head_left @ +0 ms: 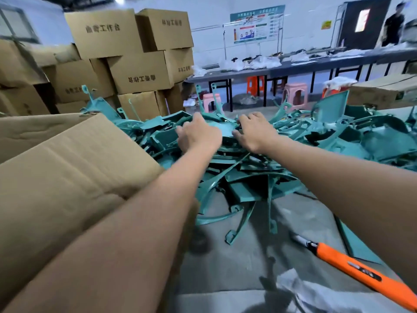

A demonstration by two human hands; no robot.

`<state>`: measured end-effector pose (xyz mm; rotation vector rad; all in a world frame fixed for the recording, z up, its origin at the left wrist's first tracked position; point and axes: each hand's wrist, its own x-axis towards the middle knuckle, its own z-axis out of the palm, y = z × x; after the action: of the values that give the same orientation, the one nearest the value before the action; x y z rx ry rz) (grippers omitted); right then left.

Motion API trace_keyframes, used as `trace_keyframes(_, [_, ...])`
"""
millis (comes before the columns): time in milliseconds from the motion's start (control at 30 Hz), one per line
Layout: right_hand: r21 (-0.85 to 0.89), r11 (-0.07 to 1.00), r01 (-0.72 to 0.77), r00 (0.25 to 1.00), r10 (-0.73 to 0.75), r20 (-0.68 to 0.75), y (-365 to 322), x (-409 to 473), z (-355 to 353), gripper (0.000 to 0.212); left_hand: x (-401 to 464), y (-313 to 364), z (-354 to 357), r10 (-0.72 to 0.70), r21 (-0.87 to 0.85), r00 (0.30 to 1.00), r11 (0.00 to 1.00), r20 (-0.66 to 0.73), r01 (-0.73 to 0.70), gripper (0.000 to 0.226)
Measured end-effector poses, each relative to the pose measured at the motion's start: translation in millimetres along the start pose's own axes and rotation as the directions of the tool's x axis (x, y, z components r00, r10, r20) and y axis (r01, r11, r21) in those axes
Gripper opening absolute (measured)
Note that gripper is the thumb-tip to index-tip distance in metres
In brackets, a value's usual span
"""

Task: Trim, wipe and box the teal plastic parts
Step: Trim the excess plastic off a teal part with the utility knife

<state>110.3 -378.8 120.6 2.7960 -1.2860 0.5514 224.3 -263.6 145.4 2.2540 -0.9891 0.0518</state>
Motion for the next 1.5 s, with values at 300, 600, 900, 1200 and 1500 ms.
trace_keyframes(300, [0.214, 0.963, -0.161, 0.985, 0.141, 0.103, 21.2, 31.4, 18.4, 0.084, 41.7, 21.4, 7.5, -0.175, -0.536, 0.972, 0.812, 0.155, 0.232, 0.036])
trace_keyframes(600, [-0.010, 0.969, 0.248, 0.844, -0.221, -0.490, 18.4, -54.6, -92.1, 0.043, -26.4, 9.4, -35.1, 0.132, -0.551, 0.967, 0.801, -0.217, -0.233, 0.018])
trace_keyframes(900, [0.268, 0.958, 0.102, 0.698, 0.123, -0.706, 33.2, -221.0, -60.7, 0.035, -156.9, -33.7, -9.4, 0.255, -0.840, 0.931, 0.416, -0.262, -0.350, 0.019])
trace_keyframes(1200, [0.017, 0.966, -0.258, 0.965, 0.257, 0.049, 63.0, -308.4, 52.0, 0.046, -219.6, -86.7, 52.7, -0.200, -0.947, 0.957, 0.205, 0.208, 0.249, 0.042])
trace_keyframes(1500, [0.352, 0.927, -0.132, 0.847, 0.289, -0.446, 56.8, -299.2, 38.1, 0.035, -203.6, -91.8, 55.0, -0.260, -0.942, 0.912, 0.019, 0.319, 0.335, 0.034])
